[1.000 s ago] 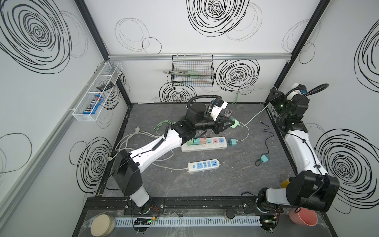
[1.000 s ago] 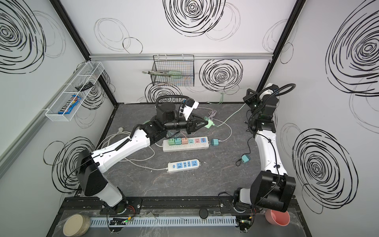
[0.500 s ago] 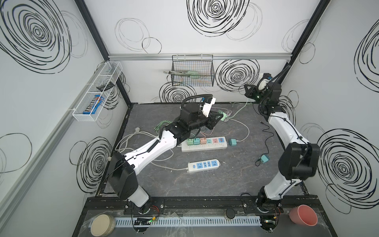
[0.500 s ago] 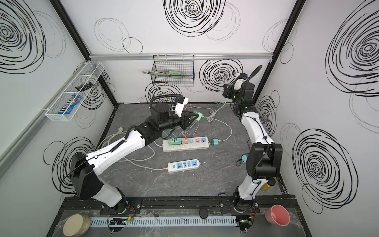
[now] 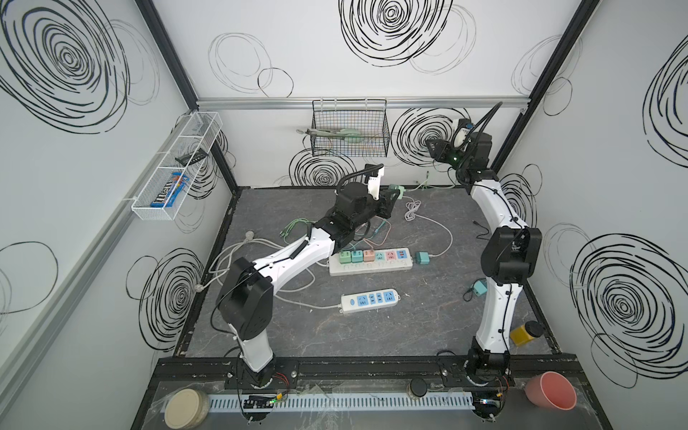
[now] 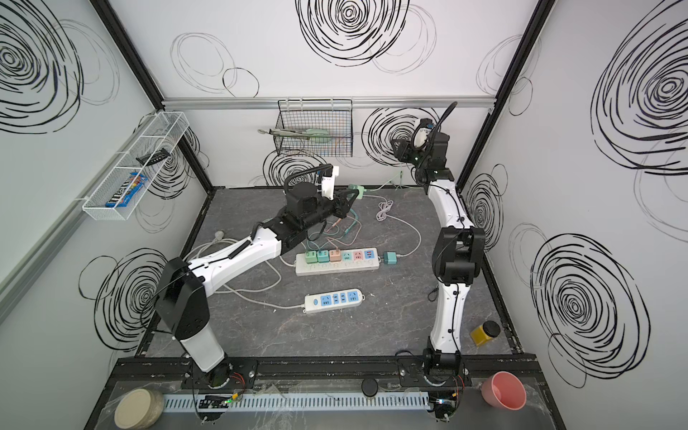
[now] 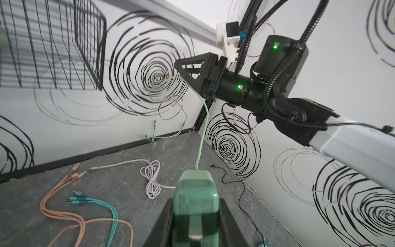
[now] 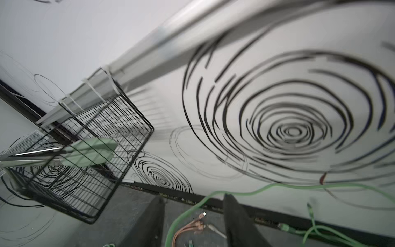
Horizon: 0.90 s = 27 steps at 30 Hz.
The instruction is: Insert the plug
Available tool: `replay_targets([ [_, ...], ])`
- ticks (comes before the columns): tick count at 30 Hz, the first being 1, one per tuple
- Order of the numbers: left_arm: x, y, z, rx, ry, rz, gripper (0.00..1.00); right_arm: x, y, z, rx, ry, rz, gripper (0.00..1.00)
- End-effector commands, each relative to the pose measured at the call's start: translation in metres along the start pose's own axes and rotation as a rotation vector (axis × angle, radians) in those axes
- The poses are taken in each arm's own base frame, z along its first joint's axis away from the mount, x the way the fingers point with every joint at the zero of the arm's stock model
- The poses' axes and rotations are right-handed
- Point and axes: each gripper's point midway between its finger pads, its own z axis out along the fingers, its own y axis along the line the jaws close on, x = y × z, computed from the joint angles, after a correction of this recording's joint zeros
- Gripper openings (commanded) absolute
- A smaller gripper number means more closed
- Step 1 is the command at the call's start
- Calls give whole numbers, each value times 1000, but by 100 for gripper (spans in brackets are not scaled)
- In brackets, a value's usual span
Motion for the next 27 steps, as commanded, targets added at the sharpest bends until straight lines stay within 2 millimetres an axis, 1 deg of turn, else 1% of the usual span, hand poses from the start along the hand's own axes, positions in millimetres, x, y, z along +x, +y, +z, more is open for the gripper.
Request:
replay_targets([
  [1,-30,-8,9,46,-95,-60,0,23,-19,-19,33,104,-11,74],
  [2,-28,-6,14,40,-89,-67,0,33,-27,-26,58,137,4,81],
  [4,-25,0,21,21,-78,-80,0,49,-44,-44,127,177,31,92],
  [6,-21,8,27,-1,-67,-95,0,68,-58,-63,181,209,63,100],
  [8,-23,15,30,-20,-70,-111,0,87,-70,-84,211,236,101,97],
  [10,-23,15,32,-3,-63,-120,0,98,-68,-100,187,243,133,97],
  [12,-24,13,34,37,-42,-138,0,103,-52,-113,112,239,155,97],
  [14,-24,11,34,81,-18,-179,0,107,-25,-123,-1,242,181,97],
  [16,-28,9,30,122,-11,-220,0,112,5,-131,-122,254,238,97],
  [18,-31,4,25,164,-5,-254,0,117,29,-137,-208,255,302,98],
  [20,-31,-1,21,208,7,-282,0,121,58,-144,-316,256,311,99],
  [24,-24,-5,14,227,28,-289,0,123,89,-147,-346,263,283,97],
  [27,-20,-4,11,231,38,-275,0,119,105,-153,-344,235,249,100],
])
